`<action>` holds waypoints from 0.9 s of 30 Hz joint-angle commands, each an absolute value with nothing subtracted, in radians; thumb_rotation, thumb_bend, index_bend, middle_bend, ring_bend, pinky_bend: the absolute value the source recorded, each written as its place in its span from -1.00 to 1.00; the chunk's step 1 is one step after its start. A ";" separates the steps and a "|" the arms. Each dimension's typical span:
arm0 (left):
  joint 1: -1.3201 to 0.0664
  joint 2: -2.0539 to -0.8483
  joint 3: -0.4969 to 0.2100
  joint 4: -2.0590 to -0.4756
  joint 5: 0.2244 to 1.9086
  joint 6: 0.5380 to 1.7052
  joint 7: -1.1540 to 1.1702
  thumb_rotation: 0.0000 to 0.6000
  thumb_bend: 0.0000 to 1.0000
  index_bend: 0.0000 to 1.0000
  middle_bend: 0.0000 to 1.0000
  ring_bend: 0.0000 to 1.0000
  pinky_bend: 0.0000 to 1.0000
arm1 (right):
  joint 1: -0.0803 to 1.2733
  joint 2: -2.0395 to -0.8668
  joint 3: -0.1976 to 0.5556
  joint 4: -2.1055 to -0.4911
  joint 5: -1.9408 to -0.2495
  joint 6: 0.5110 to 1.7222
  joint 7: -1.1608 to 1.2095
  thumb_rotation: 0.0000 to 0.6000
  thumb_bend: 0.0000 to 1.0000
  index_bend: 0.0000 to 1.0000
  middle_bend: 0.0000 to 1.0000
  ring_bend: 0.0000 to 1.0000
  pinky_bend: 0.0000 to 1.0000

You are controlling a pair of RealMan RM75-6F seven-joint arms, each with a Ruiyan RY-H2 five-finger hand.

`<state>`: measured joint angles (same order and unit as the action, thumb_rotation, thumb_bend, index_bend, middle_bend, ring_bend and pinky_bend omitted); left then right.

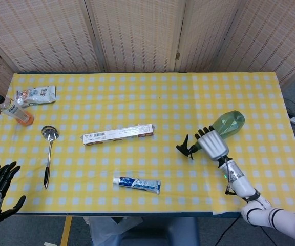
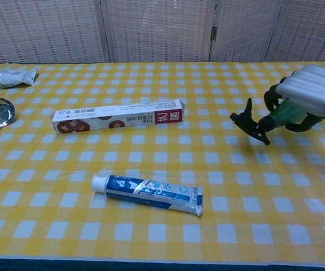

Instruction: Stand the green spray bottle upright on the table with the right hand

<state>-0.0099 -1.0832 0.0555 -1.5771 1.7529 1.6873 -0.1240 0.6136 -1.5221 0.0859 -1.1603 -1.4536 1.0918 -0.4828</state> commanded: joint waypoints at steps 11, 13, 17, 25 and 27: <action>-0.011 -1.084 0.058 -1.584 1.762 1.684 -0.111 1.00 -0.21 -0.92 -0.82 -0.80 -1.00 | 0.512 -1.319 0.332 -1.724 -1.141 1.115 0.150 1.00 -0.33 0.61 0.28 0.17 -0.23; -0.011 -1.084 0.059 -1.584 1.762 1.683 -0.113 1.00 -0.21 -0.92 -0.82 -0.80 -1.00 | 0.495 -1.305 0.378 -1.769 -1.077 1.103 0.263 1.00 -0.33 0.61 0.28 0.17 -0.23; -0.011 -1.083 0.059 -1.583 1.762 1.682 -0.115 1.00 -0.21 -0.92 -0.82 -0.80 -1.00 | 0.482 -1.285 0.444 -1.802 -0.983 1.082 0.380 1.00 -0.33 0.61 0.28 0.17 -0.22; -0.012 -1.082 0.060 -1.585 1.763 1.680 -0.115 1.00 -0.21 -0.92 -0.82 -0.80 -1.00 | 0.456 -1.290 0.464 -1.771 -0.922 1.038 0.504 1.00 -0.33 0.61 0.28 0.17 -0.17; -0.012 -1.082 0.060 -1.585 1.762 1.680 -0.114 1.00 -0.21 -0.92 -0.82 -0.80 -1.00 | 0.448 -1.302 0.462 -1.745 -0.928 1.026 0.545 1.00 -0.33 0.61 0.28 0.17 -0.17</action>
<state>-0.0117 -1.0820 0.0598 -1.5847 1.7623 1.6798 -0.1145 0.4616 -1.2927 0.4617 -1.7708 -0.9273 1.0453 0.5045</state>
